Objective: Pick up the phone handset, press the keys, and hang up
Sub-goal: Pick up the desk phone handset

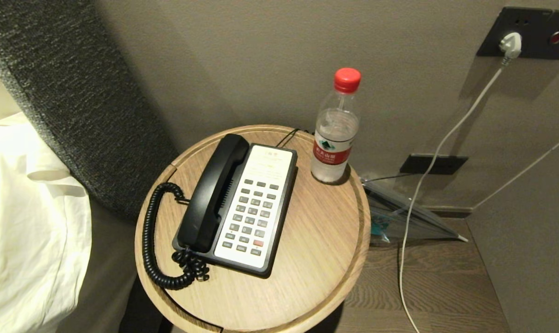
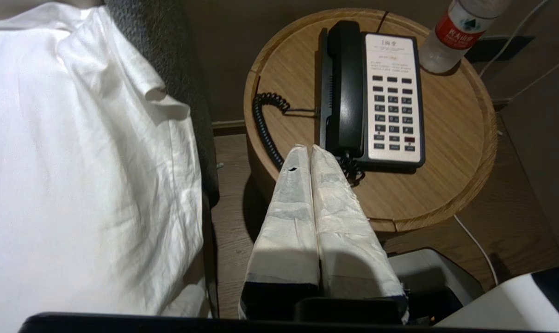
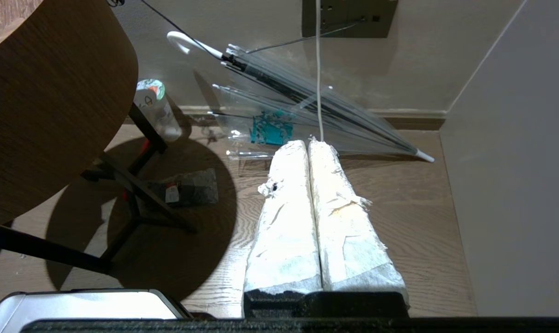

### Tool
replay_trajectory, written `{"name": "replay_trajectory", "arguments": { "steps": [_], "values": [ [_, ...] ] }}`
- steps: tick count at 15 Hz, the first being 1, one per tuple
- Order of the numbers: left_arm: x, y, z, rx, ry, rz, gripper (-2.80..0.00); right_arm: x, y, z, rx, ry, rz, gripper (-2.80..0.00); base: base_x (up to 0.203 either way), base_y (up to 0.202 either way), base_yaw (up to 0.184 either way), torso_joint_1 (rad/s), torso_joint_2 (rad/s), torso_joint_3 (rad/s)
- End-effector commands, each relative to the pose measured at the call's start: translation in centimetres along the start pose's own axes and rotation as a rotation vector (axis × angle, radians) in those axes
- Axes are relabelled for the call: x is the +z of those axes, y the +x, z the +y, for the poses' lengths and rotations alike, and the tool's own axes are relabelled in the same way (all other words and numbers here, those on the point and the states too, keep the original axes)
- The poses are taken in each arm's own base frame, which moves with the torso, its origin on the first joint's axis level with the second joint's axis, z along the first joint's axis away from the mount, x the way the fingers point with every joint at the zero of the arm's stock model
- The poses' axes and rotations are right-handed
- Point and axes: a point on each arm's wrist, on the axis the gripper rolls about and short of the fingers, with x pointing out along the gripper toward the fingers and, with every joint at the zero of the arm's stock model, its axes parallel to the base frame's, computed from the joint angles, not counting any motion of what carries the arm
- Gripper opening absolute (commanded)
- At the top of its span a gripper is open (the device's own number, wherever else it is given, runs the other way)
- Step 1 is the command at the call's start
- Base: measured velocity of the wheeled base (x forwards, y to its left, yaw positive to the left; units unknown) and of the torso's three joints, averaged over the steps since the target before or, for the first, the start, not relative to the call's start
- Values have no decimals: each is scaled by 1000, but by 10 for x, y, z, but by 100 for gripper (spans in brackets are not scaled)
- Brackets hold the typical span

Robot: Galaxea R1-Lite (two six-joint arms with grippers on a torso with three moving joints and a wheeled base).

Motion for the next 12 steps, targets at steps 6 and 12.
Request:
{"name": "replay_trajectory", "arguments": {
  "steps": [6, 12],
  "values": [
    [43, 48, 14, -44, -28, 96, -280, -1, 0, 0, 0, 0, -5, -280, 0, 0, 0, 0, 0, 0],
    [68, 90, 26, -72, -41, 127, -280, -1, 0, 0, 0, 0, -5, -280, 0, 0, 0, 0, 0, 0]
  ]
}}
